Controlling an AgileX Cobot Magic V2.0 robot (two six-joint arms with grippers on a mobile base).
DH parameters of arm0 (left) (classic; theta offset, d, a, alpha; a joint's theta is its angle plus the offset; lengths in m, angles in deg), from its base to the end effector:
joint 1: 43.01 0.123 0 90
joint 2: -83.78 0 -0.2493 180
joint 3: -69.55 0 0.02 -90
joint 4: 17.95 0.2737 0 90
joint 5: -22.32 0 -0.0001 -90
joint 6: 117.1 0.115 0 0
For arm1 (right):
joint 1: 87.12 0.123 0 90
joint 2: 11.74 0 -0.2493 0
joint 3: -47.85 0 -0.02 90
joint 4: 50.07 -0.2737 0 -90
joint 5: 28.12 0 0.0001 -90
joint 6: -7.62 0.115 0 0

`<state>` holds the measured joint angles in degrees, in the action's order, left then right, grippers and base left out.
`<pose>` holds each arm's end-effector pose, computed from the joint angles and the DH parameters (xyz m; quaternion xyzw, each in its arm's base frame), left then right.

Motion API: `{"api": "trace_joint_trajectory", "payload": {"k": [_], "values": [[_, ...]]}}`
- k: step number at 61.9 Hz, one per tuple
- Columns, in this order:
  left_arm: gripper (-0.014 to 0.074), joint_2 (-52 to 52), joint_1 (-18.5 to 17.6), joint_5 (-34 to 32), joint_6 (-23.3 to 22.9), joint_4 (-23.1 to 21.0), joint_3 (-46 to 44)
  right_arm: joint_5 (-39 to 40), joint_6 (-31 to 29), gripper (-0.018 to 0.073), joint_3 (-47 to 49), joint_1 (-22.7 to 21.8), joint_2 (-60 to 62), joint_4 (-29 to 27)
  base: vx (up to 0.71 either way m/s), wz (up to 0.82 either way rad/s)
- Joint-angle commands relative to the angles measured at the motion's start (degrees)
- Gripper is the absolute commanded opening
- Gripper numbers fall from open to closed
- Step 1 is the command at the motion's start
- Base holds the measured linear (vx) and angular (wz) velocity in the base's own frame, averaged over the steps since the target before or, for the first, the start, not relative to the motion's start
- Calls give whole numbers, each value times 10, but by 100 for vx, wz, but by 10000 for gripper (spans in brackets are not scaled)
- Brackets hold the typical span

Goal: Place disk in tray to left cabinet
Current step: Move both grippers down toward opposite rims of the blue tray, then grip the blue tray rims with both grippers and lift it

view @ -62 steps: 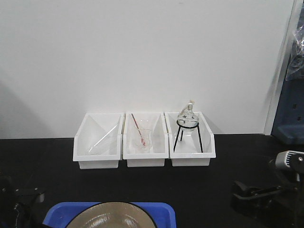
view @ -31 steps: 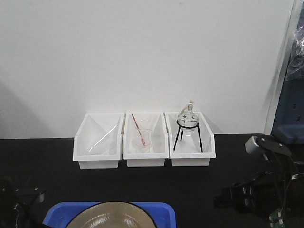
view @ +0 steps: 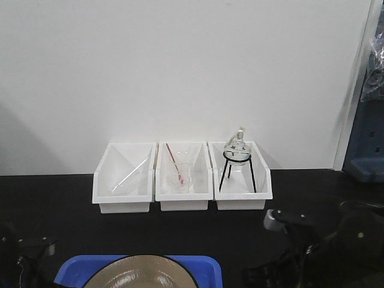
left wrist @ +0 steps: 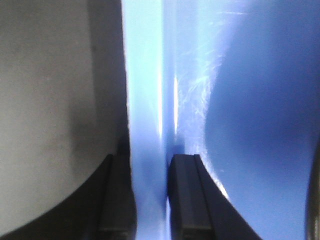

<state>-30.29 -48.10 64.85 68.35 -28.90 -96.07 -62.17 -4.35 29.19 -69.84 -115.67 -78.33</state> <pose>0.3446 -0.0455 0.0836 0.0264 0.9941 -0.0696 0.0785 0.3261 0.1334 0.1353 -0.0749 0.9619 0.1837 0.1880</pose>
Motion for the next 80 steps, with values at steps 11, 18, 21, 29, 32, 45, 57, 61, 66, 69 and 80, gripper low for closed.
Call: {"api": "trace_joint_trajectory", "payload": {"k": [11, 18, 21, 29, 32, 45, 57, 61, 66, 69, 80], "values": [[-6, 26, 1, -12, -1, -4, -14, 87, 14, 403, 18, 53, -45, -33, 0, 0], [-6, 26, 1, -12, -1, -4, -14, 111, 14, 391, 18, 69, -70, -53, 0, 0], [-6, 26, 1, -12, -1, -4, -14, 120, 14, 381, 19, 76, -80, -62, 0, 0], [-6, 26, 1, -12, -1, -4, -14, 142, 14, 354, 20, 92, -100, -84, 0, 0], [-6, 26, 1, -13, -1, -4, -14, 145, 14, 345, 22, 96, -107, -89, 0, 0], [-6, 26, 1, -14, -1, -4, -14, 117, 15, 282, 56, 108, -141, -98, 0, 0], [-6, 26, 1, -14, -1, -3, -14, 106, 24, 84, 74, 120, -164, -102, 0, 0], [-6, 26, 1, -14, -1, -3, -14, 102, 24, -3, 74, 120, -170, -101, 0, 0], [-6, 28, 1, -14, -1, -3, -14, 95, 24, -12, 74, 120, -171, -95, 0, 0], [-6, 31, 1, -12, -1, -3, -14, 91, 24, -8, 74, 120, -169, -89, 0, 0], [-4, 52, 1, 2, -6, -3, -21, 79, 28, -4, 77, 110, -142, -72, 0, 0]]}}
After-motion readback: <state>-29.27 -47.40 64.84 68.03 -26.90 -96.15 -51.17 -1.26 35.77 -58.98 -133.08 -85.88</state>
